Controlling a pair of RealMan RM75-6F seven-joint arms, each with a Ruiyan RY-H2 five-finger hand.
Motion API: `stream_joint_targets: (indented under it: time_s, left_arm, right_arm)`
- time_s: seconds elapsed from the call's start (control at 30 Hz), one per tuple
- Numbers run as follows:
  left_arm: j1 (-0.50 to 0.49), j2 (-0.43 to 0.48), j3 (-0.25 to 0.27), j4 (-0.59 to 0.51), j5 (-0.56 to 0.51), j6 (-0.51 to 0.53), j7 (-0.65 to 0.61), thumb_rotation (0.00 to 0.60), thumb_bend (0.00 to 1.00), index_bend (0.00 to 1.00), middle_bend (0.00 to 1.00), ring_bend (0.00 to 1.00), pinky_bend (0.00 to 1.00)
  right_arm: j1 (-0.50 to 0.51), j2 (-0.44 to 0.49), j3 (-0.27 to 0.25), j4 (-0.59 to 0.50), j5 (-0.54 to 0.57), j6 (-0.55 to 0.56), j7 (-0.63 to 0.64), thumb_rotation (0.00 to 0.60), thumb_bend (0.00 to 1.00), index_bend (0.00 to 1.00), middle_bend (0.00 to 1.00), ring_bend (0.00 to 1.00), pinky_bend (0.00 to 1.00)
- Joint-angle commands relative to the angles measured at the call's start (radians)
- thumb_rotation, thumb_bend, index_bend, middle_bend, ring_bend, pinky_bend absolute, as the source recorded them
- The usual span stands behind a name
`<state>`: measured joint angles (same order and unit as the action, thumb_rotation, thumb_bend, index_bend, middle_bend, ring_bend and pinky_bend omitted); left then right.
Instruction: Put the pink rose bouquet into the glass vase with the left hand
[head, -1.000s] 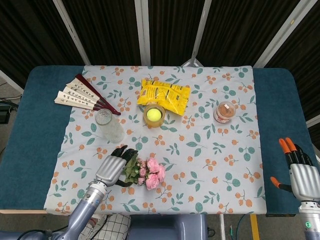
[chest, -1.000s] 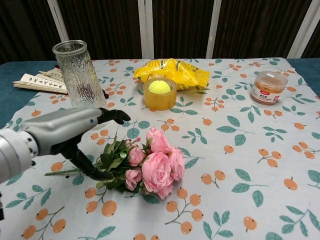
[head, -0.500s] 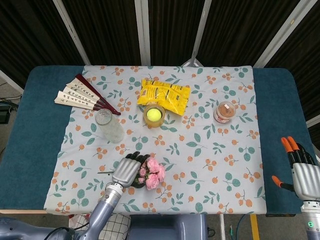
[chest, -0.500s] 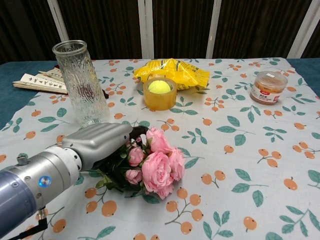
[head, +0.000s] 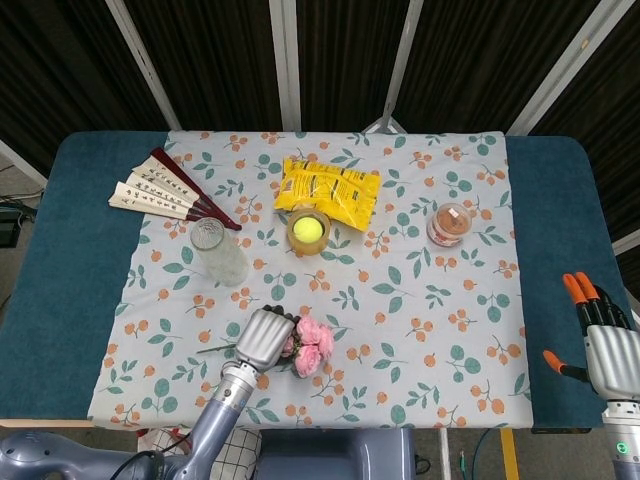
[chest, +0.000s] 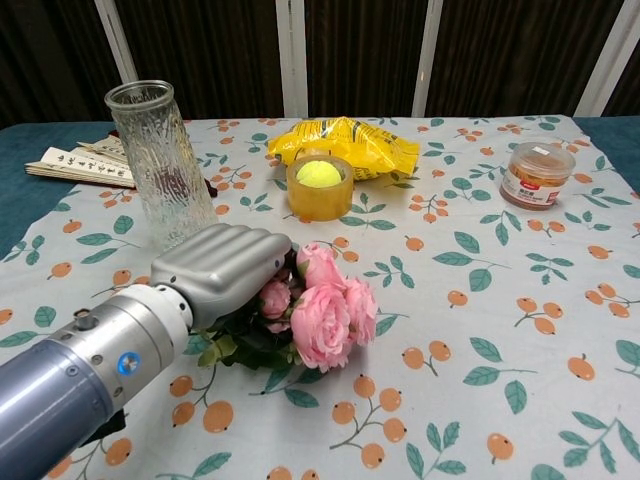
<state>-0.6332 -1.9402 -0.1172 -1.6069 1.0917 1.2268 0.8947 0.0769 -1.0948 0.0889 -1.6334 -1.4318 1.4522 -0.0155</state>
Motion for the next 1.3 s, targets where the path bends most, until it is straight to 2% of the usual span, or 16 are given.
stream_joint_targets:
  time_s: [0.03, 0.2, 0.4, 0.53, 0.63, 0.8, 1.0, 1.13, 1.3]
  left_arm:
    - [-0.001, 0.003, -0.004, -0.009, 0.035, 0.025, -0.011, 0.600, 0.51, 0.51, 0.54, 0.37, 0.44]
    - [0.001, 0.048, -0.045, -0.070, 0.094, 0.043, -0.107, 0.600, 0.50, 0.50, 0.54, 0.37, 0.44]
    - [-0.009, 0.162, -0.143, -0.187, 0.132, 0.042, -0.204, 0.600, 0.49, 0.49, 0.53, 0.37, 0.44]
    - [-0.033, 0.273, -0.237, -0.301, 0.061, -0.013, -0.205, 0.600, 0.48, 0.49, 0.53, 0.37, 0.44]
    - [-0.067, 0.374, -0.325, -0.383, -0.010, -0.071, -0.201, 0.600, 0.48, 0.50, 0.52, 0.37, 0.44]
    - [-0.094, 0.463, -0.417, -0.454, -0.103, -0.131, -0.265, 0.600, 0.48, 0.51, 0.52, 0.37, 0.44]
    - [-0.132, 0.527, -0.526, -0.474, -0.227, -0.173, -0.375, 0.600, 0.48, 0.51, 0.52, 0.36, 0.44]
    - [-0.159, 0.534, -0.591, -0.445, -0.224, -0.141, -0.431, 0.600, 0.48, 0.51, 0.52, 0.36, 0.44]
    - [-0.177, 0.542, -0.624, -0.384, -0.165, -0.097, -0.481, 0.600, 0.48, 0.52, 0.52, 0.36, 0.44]
  right_arm:
    - [0.000, 0.000, 0.000, 0.001, -0.001, 0.001, 0.004, 0.600, 0.16, 0.05, 0.00, 0.01, 0.17]
    - [-0.001, -0.001, 0.000, 0.002, 0.000, 0.001, 0.005, 0.600, 0.16, 0.06, 0.00, 0.01, 0.17]
    - [0.002, -0.006, 0.001, 0.003, 0.004, -0.004, -0.005, 0.600, 0.16, 0.06, 0.00, 0.01, 0.17]
    - [0.006, -0.013, -0.004, 0.003, 0.003, -0.013, -0.024, 0.600, 0.16, 0.06, 0.00, 0.01, 0.17]
    - [0.009, -0.019, -0.006, 0.000, 0.006, -0.019, -0.043, 0.600, 0.16, 0.06, 0.00, 0.01, 0.17]
    - [0.010, -0.026, -0.006, -0.002, 0.011, -0.021, -0.063, 0.600, 0.16, 0.06, 0.00, 0.01, 0.17]
    - [0.015, -0.036, -0.007, 0.000, 0.021, -0.034, -0.086, 0.600, 0.16, 0.06, 0.00, 0.01, 0.17]
    - [0.018, -0.042, -0.007, 0.003, 0.027, -0.040, -0.094, 0.600, 0.16, 0.06, 0.00, 0.01, 0.17]
    - [0.021, -0.046, -0.005, 0.008, 0.033, -0.047, -0.093, 0.600, 0.16, 0.06, 0.00, 0.01, 0.17]
